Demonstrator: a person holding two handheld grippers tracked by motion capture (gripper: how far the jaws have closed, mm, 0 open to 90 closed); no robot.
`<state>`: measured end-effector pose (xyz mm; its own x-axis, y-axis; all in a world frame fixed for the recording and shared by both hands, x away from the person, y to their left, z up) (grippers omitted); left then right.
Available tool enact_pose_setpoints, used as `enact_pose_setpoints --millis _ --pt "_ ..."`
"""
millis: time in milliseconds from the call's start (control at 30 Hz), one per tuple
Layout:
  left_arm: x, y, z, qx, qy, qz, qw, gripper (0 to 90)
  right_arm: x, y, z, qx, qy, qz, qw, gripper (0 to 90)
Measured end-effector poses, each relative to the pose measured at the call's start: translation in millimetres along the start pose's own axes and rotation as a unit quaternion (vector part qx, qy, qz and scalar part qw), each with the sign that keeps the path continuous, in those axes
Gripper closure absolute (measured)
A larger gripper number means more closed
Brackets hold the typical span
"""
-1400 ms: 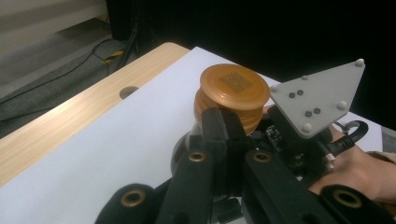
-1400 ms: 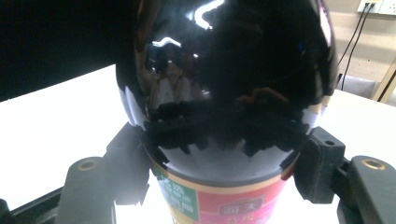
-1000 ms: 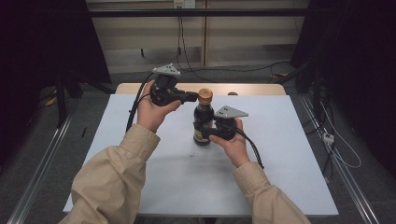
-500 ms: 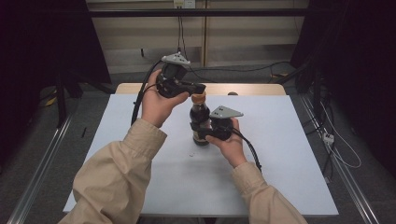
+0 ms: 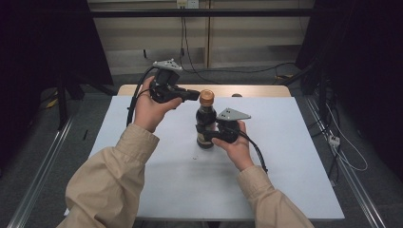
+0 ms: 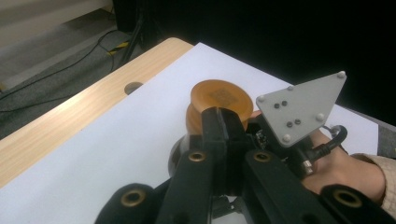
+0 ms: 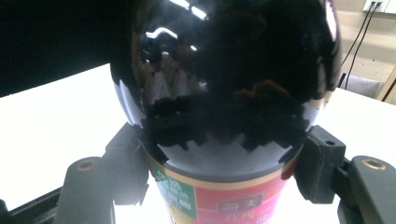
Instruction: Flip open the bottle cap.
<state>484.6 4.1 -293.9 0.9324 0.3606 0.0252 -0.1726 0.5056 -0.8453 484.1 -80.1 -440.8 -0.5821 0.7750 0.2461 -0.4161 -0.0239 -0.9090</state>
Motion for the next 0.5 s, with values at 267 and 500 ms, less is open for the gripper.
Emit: enact_pose_setpoints --millis 267,500 --pt "2.7 13.8 -2.4 0.014 0.001 0.007 0.9999 90.0 0.2 0.5 0.2 -0.003 0.0 0.0 1.0 31.3" --pt "1.9 13.6 -5.8 0.013 0.007 0.008 0.9999 90.0 0.2 0.9 0.2 -0.005 -0.001 -0.003 1.0 31.1"
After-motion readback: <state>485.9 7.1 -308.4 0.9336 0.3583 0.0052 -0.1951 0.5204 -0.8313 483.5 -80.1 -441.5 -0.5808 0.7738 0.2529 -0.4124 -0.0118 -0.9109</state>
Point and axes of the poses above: each handheld gripper's, and its own axes: z roughly backward along the jaws, y roughly out of its underside, x roughly to its left, the point moved 9 cm from there along -z, roughly forward along the jaws, and after that the axes turned 11 degrees about -z, right-handed, at the moved point
